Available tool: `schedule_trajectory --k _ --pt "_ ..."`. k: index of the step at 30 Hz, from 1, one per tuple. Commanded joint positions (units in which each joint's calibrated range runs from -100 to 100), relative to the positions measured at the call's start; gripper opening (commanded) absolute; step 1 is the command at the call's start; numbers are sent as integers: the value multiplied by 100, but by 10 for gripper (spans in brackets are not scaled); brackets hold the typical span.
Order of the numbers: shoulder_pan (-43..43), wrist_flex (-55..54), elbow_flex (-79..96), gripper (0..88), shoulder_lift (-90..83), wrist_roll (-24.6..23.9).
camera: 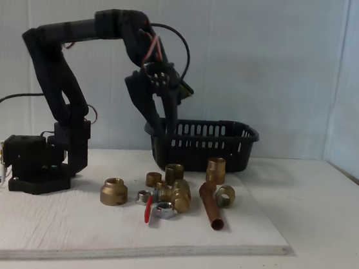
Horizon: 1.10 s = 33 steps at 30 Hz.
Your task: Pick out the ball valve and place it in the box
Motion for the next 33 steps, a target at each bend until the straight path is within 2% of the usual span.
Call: schedule_trajectory --k 1,10,17,19,22,29,33 --pt "47 31 -587 12 456 158" --pt "-20 40 -1038 30 1609 169" --pt "-5 608 -1066 301 1761 169" --pt "3 660 -1066 334 1804 169" --pt "17 599 -1002 335 1838 189" --pt "-5 634 -957 335 1889 1256" --pt "-5 582 -867 335 2177 1432"
